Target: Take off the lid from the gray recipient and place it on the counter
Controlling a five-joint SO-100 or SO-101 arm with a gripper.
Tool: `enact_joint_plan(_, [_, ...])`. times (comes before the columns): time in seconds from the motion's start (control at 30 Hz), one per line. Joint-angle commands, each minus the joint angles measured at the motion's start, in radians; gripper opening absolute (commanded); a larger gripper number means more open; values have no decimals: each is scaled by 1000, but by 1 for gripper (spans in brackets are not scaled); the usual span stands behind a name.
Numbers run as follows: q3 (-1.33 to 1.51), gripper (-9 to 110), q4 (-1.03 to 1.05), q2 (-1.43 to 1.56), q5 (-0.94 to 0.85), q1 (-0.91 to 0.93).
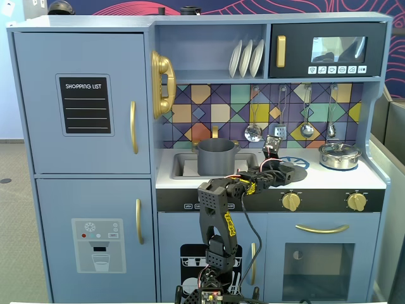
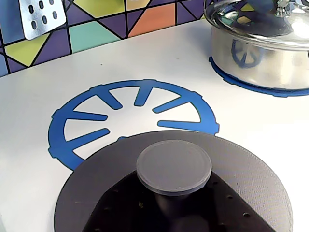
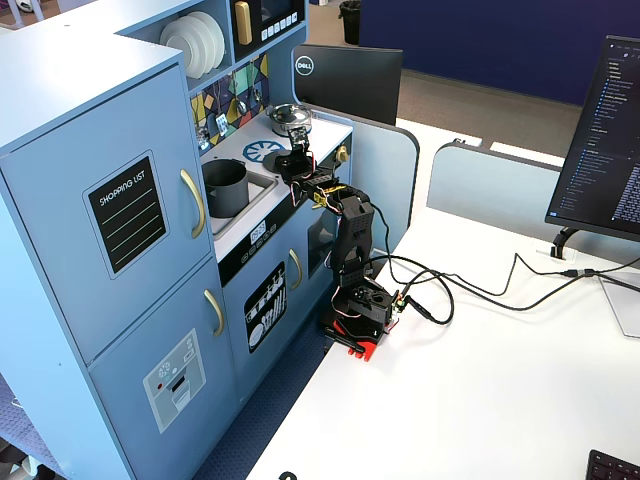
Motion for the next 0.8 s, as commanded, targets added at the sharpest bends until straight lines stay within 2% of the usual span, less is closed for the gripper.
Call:
enact_joint_plan(0.0, [6, 12, -18, 38, -11, -8])
enact_joint_plan(0.13, [17, 28, -12, 69, 3, 2])
enact_joint_plan(0.2, [21, 32, -12, 81, 6, 11])
enact_joint_plan(0.43, [8, 34, -18, 130, 17, 28])
enact_joint_plan(0.77, [-66, 30, 35, 268, -8, 21])
